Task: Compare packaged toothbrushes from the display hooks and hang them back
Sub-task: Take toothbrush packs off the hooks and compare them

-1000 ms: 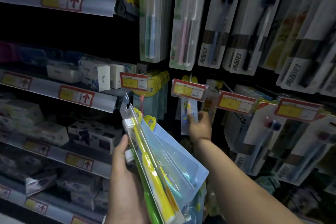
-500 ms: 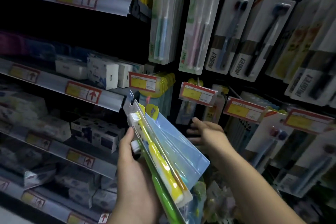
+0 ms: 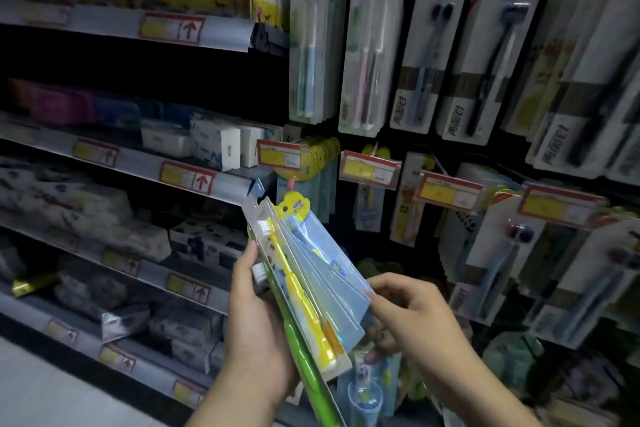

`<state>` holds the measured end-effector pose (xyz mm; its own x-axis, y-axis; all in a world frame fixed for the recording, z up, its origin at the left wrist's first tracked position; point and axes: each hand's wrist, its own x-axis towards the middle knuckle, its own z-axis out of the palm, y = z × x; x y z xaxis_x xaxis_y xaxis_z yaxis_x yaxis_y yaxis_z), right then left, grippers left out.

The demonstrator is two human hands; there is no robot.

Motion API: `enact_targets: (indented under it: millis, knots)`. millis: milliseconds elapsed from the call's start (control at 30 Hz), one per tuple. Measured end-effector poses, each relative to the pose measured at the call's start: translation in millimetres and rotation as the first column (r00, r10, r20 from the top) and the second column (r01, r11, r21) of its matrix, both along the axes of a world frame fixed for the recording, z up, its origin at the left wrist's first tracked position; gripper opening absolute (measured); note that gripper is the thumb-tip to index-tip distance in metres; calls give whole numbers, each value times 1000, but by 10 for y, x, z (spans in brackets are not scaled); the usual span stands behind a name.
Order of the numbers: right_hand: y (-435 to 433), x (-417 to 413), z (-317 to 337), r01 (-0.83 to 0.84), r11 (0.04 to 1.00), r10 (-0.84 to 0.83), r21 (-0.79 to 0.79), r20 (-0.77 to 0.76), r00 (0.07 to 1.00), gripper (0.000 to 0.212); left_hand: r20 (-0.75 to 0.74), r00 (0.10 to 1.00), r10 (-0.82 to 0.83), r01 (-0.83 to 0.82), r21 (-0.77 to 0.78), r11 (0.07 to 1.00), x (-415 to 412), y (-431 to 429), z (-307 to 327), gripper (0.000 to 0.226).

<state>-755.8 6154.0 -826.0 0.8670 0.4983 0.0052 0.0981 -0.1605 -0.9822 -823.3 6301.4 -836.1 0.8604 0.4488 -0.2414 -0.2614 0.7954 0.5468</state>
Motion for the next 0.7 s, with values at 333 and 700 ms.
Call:
enact_targets:
  millis: [333,700]
  knots:
    - [2,100,-145,167,959,-170,230,-9,985,17,-16,991,132,-132,3,991,-43,16,108,66]
    - [-8,213,-409,220,947,-224,236,-11,975,18,-16,987,158,-158,-34,987,-123,-20,185,73]
